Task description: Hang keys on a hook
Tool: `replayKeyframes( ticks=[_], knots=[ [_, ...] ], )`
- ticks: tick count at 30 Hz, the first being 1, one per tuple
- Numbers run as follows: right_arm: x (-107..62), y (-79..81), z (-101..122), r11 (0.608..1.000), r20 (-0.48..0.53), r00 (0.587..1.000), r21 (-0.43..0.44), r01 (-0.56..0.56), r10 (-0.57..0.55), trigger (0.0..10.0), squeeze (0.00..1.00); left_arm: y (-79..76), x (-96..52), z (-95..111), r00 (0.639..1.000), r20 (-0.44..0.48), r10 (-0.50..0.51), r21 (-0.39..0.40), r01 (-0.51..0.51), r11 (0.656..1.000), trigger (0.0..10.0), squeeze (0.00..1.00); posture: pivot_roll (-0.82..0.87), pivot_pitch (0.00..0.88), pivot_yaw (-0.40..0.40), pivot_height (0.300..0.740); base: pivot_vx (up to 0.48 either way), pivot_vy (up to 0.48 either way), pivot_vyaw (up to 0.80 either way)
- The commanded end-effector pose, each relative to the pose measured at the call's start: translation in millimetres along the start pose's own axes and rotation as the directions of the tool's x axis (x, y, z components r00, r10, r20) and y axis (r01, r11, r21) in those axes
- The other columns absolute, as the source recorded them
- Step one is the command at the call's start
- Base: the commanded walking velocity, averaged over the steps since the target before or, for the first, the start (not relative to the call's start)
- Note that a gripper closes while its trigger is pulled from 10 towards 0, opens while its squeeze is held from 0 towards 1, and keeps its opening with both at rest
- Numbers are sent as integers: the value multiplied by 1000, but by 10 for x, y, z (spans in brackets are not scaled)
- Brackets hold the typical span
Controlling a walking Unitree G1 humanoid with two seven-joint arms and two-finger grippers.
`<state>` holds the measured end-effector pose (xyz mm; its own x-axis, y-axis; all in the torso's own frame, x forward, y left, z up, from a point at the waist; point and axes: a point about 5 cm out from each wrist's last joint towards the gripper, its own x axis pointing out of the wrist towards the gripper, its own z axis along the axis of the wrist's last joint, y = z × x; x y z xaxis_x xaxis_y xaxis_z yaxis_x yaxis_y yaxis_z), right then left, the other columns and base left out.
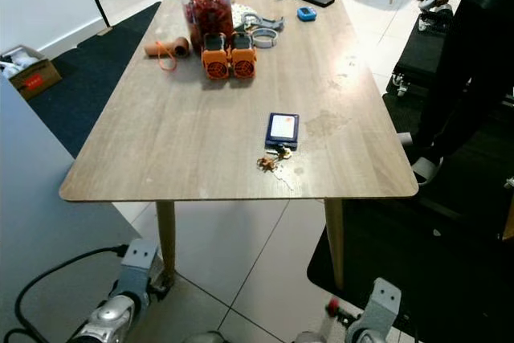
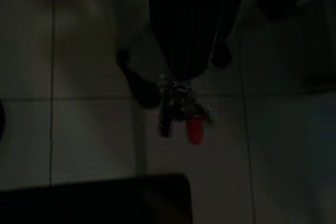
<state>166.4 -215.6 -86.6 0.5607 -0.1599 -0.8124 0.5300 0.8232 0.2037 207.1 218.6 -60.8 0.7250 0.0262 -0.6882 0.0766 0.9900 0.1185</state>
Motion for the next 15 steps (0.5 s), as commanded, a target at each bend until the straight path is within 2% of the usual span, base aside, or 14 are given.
replayKeyframes(
  ticks=[1,4,10,15],
  knots=[
    [0,2,31,1000,27,1000,29,-6,6,10000,0,-32,-1,-23,1000,-10,-10,-16,10,1000,10000,0,52,48,18,740,0,0,0],
    [2,-1,56,998,39,999,54,-11,9,10000,0,-31,7,-1,1000,-7,-9,-18,9,1000,10000,0,53,47,19,740,0,0,0],
    [6,-46,272,986,155,988,165,-32,6,10000,0,-54,58,194,998,52,-33,-13,34,999,10000,0,61,29,22,740,0,0,0],
    [2,-57,364,983,208,978,181,-44,5,10000,0,-73,70,245,997,71,-41,-8,41,999,10000,0,63,26,20,740,0,0,0]
  ],
)
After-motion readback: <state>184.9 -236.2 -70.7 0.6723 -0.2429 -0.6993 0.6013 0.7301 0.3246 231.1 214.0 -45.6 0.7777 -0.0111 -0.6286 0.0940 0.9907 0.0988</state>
